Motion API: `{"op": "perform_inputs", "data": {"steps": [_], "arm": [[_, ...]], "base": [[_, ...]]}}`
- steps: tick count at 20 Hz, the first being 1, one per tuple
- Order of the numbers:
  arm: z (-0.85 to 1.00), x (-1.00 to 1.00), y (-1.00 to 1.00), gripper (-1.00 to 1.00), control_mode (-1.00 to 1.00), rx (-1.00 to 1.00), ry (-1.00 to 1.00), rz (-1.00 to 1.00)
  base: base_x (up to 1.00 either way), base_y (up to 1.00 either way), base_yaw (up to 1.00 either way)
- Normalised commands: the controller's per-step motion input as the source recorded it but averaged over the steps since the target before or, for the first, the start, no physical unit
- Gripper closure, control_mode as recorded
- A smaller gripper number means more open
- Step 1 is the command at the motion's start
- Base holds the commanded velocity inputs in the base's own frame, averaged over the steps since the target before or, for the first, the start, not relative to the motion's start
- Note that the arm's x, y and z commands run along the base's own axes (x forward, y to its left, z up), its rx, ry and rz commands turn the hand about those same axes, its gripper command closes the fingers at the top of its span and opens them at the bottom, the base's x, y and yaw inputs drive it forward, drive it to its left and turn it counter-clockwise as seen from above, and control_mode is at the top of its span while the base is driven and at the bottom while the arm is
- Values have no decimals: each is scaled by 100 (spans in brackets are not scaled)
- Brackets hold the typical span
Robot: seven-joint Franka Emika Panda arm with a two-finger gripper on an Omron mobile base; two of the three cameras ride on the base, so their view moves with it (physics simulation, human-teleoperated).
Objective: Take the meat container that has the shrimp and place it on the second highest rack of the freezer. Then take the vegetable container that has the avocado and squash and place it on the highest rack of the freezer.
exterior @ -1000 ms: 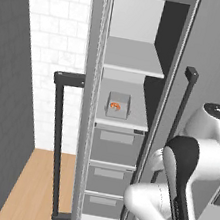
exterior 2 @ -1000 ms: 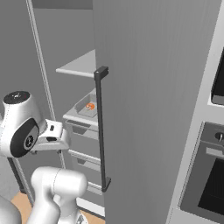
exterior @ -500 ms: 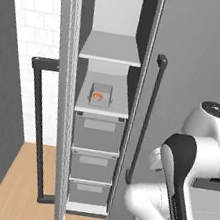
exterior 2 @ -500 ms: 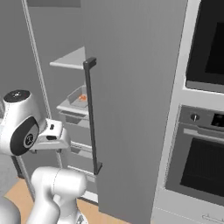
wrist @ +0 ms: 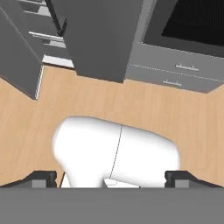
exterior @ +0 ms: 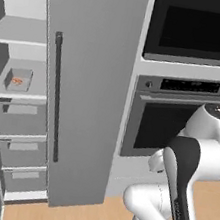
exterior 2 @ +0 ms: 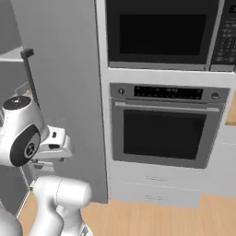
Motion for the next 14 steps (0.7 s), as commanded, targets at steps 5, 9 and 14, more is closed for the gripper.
{"op": "perform_inputs", "data": {"steps": [5, 9, 14], "arm": [[0, 0, 0, -100, 100, 0, 0, 0], [0, 0, 0, -100, 100, 0, 0, 0], [0, 0, 0, -100, 100, 0, 0, 0]], "base": [[1, -100, -60], [57, -100, -40], [100, -91, -9]]}}
